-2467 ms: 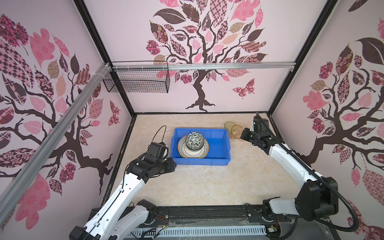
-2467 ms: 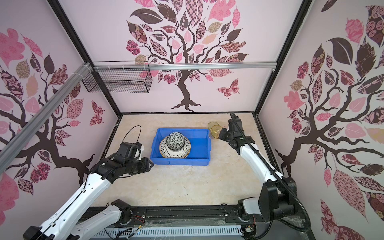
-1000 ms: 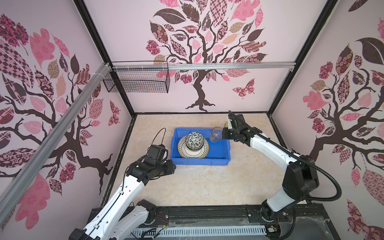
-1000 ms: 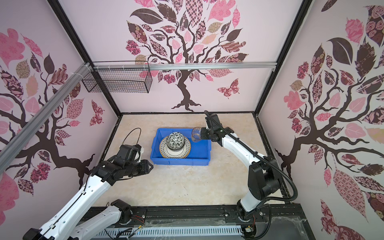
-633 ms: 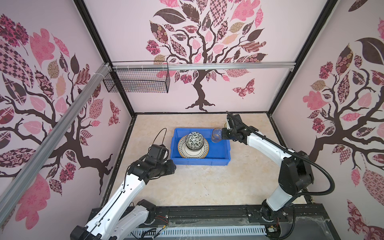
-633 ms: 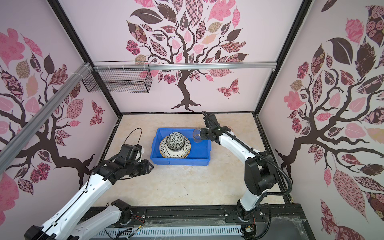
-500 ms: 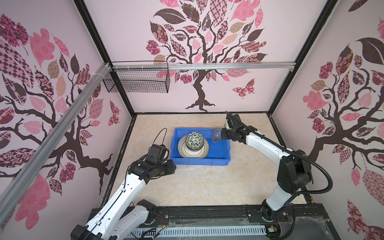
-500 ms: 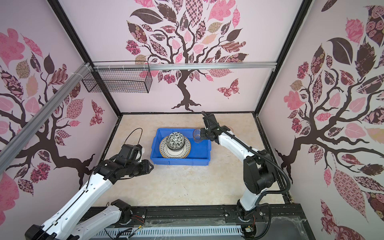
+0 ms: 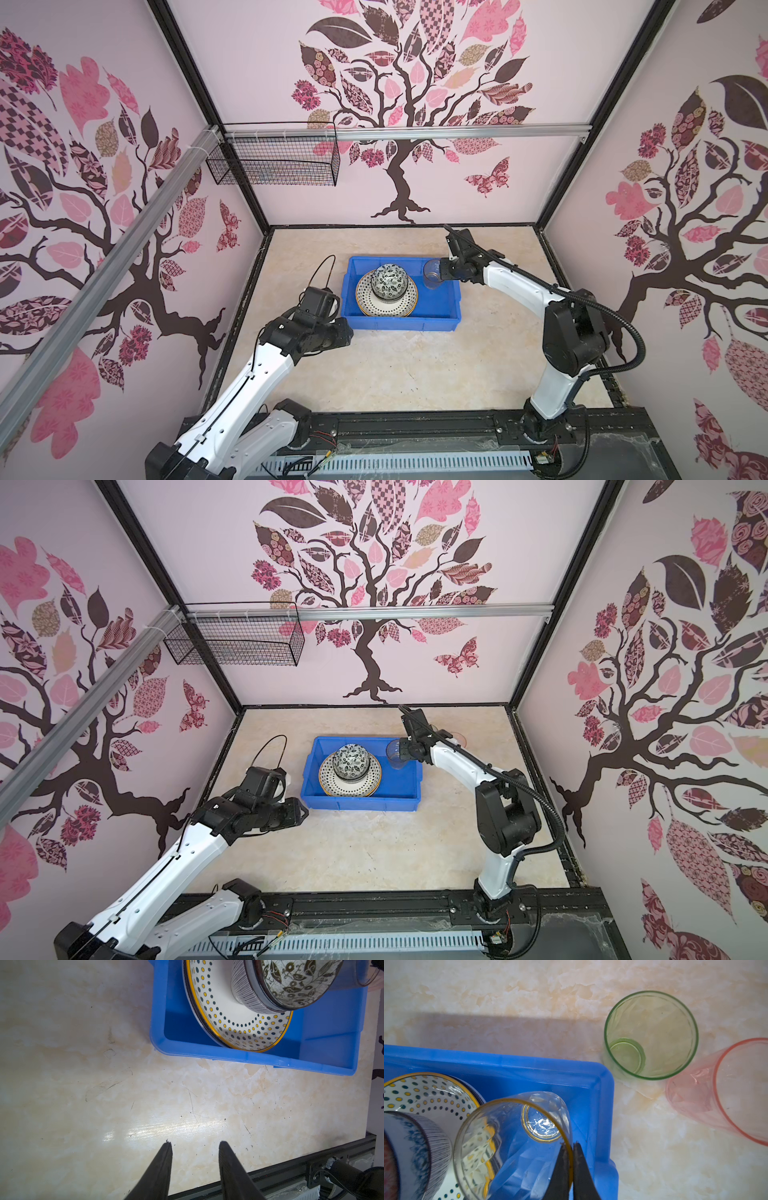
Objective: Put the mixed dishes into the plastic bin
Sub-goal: 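Carry the yellow cup over the bin with the right gripper, then lower the yellow cup into the bin beside the plates with the right gripper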
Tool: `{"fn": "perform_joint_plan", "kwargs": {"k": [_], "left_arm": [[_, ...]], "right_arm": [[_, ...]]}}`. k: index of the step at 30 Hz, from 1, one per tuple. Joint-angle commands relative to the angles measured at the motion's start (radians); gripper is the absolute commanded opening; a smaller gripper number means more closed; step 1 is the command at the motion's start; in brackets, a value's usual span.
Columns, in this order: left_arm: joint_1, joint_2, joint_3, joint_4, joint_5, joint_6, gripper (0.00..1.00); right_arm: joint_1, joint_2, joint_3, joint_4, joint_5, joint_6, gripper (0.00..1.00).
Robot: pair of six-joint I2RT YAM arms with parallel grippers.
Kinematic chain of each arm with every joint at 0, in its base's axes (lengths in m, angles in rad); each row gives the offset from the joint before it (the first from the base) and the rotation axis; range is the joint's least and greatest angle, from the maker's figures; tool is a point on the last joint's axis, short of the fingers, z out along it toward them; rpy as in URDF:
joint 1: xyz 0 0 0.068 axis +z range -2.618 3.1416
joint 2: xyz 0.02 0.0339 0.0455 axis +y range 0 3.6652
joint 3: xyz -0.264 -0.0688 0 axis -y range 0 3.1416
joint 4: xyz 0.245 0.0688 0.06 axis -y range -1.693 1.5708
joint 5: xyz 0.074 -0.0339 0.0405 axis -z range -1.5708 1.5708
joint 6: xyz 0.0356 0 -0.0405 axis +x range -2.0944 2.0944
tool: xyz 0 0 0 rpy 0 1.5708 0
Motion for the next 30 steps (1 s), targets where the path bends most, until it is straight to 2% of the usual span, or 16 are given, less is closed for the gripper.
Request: {"fn": "perform_joint_plan", "kwargs": {"k": [1,17,26,30], "left_arm": [[0.004,0.010,-0.016,0.017,-0.014,0.021,0.41],[0.004,0.050,-0.013,0.029,-0.024,0.034,0.41],[0.004,0.041,-0.018,0.025,-0.029,0.031,0.41],[0.004,0.035,-0.022,0.024,-0.028,0.029,0.41]], "right_arm": [[0.003,0.037,0.055,-0.020,0.023,-0.009,0.00],[0.004,0.111,0.103,-0.032,0.030,-0.018,0.01],[0.002,0.134,0.114,-0.037,0.040,-0.022,0.07],[0.003,0.140,0.116,-0.038,0.044,-0.024,0.13]]}}
